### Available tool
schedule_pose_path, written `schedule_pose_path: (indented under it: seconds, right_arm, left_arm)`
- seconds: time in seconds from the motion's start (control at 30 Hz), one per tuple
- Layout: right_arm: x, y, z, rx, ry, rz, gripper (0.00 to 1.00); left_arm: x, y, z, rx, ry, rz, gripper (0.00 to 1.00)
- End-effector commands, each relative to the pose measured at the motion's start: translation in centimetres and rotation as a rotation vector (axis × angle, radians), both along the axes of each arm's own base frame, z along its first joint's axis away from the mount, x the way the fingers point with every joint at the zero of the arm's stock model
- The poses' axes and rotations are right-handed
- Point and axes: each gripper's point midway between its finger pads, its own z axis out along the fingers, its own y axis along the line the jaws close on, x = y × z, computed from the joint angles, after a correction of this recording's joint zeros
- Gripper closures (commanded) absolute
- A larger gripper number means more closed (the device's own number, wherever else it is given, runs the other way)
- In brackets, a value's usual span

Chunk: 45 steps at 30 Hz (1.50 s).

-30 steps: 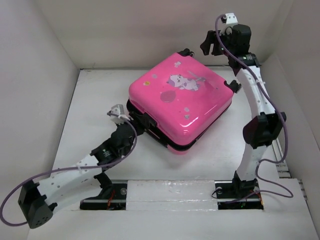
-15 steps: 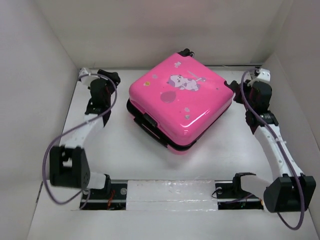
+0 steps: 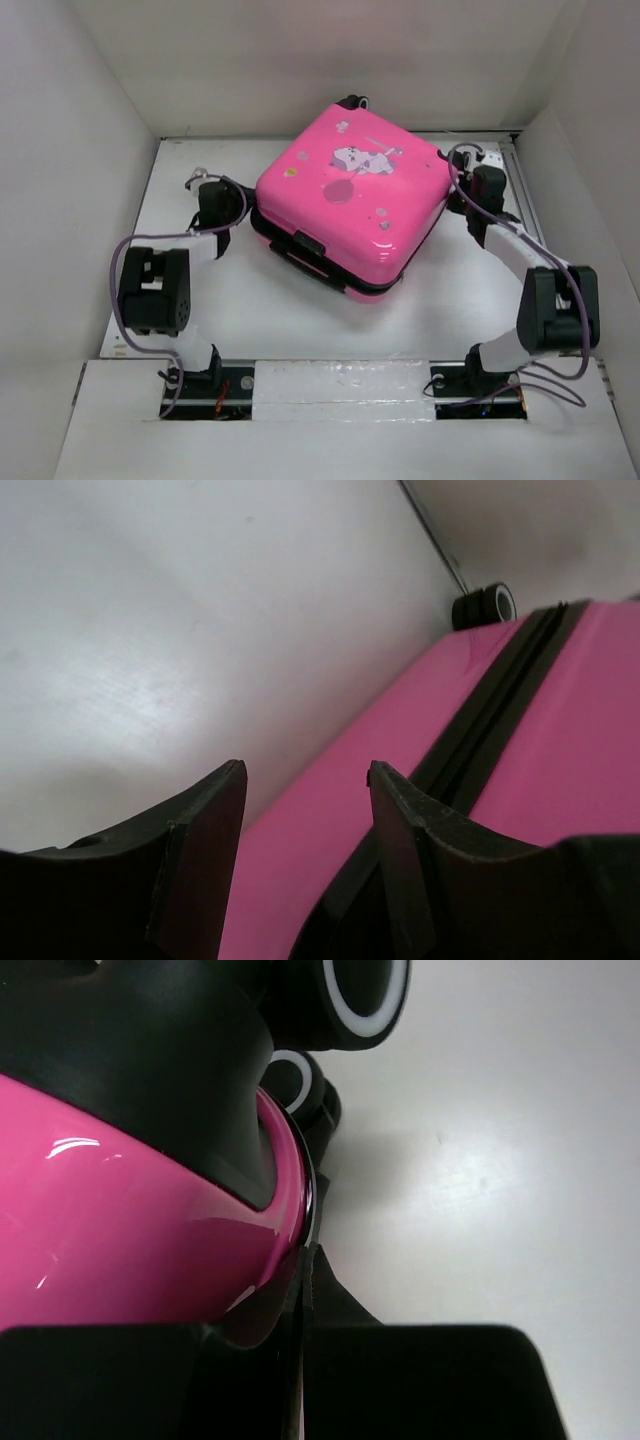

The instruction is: Pack the luggage

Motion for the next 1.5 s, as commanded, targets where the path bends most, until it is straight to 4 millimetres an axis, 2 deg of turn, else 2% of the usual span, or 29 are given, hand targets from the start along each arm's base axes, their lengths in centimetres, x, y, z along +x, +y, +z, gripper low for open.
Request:
schedule_pose_path:
  seconds: [0.0,0.03,0.07,0.1,0.13,0.17,0.23,0.27,0.43,0.47,0.5,0.53,0.63,0.67,0.7,0.73,0.8,0.83,0.9,0.93,0.97,1.03,1.07,1.1,1.13,1.17,1.2,1.37,1.47]
  right_arm:
    - [2.9,12.0,1.5,0.124,-0.080,0.396,1.00]
    - [3.3,13.3,1.8,0.126,-0.085,0.423,1.00]
    - [4.5,14.1,3.4,0.126,-0.128,0.436,1.00]
    - [5.3,14.7,2.2,0.134,-0.103,0.430,1.00]
    - [6.1,14.9,2.3,0.151,-0.103,0.422,1.00]
    - [7.0,15.8,3.5,0.182,-0.130,0.447,1.00]
    - [7.6,16.7,2.7,0.259,-0.118,0.448,1.00]
    - [8.1,17.4,3.8,0.295,-0.171,0.474,1.00]
    - [8.3,21.7,5.1,0.344,-0.191,0.531,1.00]
    - [8.6,22.3,4.7,0.354,-0.181,0.535,1.00]
    - [8.5,23.0,4.6,0.351,-0.168,0.537,1.00]
    - [9.3,23.1,5.8,0.359,-0.188,0.526,1.00]
    - [9.7,24.0,5.9,0.420,-0.161,0.509,0.96]
    - [9.8,24.3,6.7,0.439,-0.170,0.519,0.93]
    - [10.0,24.5,6.5,0.448,-0.164,0.514,0.89]
    - [10.0,24.5,6.5,0.448,-0.164,0.514,0.84]
    - [10.5,24.0,7.5,0.439,-0.187,0.486,0.66]
    - [10.4,22.9,8.8,0.408,-0.223,0.471,0.60]
    - [10.8,19.2,8.5,0.361,-0.239,0.368,0.49]
    - [10.5,18.1,9.9,0.343,-0.270,0.362,0.47]
    - [10.5,16.3,9.8,0.328,-0.267,0.334,0.45]
    - [9.7,14.6,8.7,0.304,-0.243,0.312,0.42]
    - [8.9,14.4,9.3,0.285,-0.258,0.321,0.41]
    - [8.2,13.3,7.8,0.278,-0.229,0.295,0.41]
    - [7.9,12.6,7.5,0.265,-0.225,0.288,0.41]
    - [7.3,12.5,8.0,0.253,-0.236,0.294,0.36]
    - [7.1,12.0,8.0,0.252,-0.242,0.285,0.34]
    - [5.6,10.7,6.7,0.241,-0.217,0.301,0.30]
    - [4.7,10.4,7.9,0.228,-0.244,0.305,0.56]
  left_arm:
    - [-3.0,-1.0,4.1,-0.047,-0.149,-0.018,0.52]
    - [-3.9,-0.9,5.5,-0.055,-0.190,-0.005,0.52]
    - [-4.7,-0.9,5.1,-0.064,-0.184,-0.001,0.52]
    - [-5.2,-1.0,5.1,-0.100,-0.187,0.016,0.52]
    - [-6.5,-1.3,3.8,-0.117,-0.164,0.013,0.52]
    - [-6.5,-1.4,4.2,-0.140,-0.194,0.017,0.52]
    - [-6.4,-1.9,4.4,-0.200,-0.204,0.024,0.52]
    - [-6.1,-2.4,3.8,-0.210,-0.199,0.018,0.52]
    - [-2.2,-2.5,5.4,-0.236,-0.237,0.058,0.53]
    - [-0.7,-2.4,7.5,-0.239,-0.278,0.071,0.53]
    - [0.1,-2.4,6.9,-0.218,-0.249,0.080,0.53]
    - [0.9,-2.3,7.5,-0.217,-0.257,0.088,0.53]
    - [3.7,-2.4,9.9,-0.201,-0.300,0.076,0.53]
    - [4.4,-2.1,10.4,-0.201,-0.307,0.085,0.53]
    - [5.5,-2.2,12.5,-0.191,-0.348,0.077,0.53]
    - [6.1,-1.7,11.9,-0.179,-0.319,0.068,0.53]
    - [6.4,-1.2,13.2,-0.152,-0.332,0.052,0.53]
    - [5.3,-1.1,14.9,-0.141,-0.362,0.046,0.53]
    - [3.4,0.3,16.3,-0.096,-0.399,0.095,0.53]
    - [1.5,0.3,14.5,-0.054,-0.371,0.096,0.53]
    - [-1.0,0.3,17.9,-0.035,-0.453,0.121,0.53]
    - [-4.1,-0.3,18.8,0.006,-0.487,0.130,0.57]
    - [-6.9,-1.8,19.6,0.019,-0.528,0.085,0.62]
    - [-8.0,-2.6,19.4,0.045,-0.525,0.062,0.69]
    - [-9.1,-3.9,19.6,0.069,-0.525,0.026,0.87]
    - [-10.0,-5.2,19.1,0.099,-0.506,-0.011,0.96]
    - [-12.0,-7.6,17.3,0.178,-0.445,-0.081,1.00]
    - [-17.7,-12.4,15.4,0.244,-0.382,-0.216,1.00]
    - [-21.2,-15.4,13.4,0.248,-0.322,-0.352,1.00]
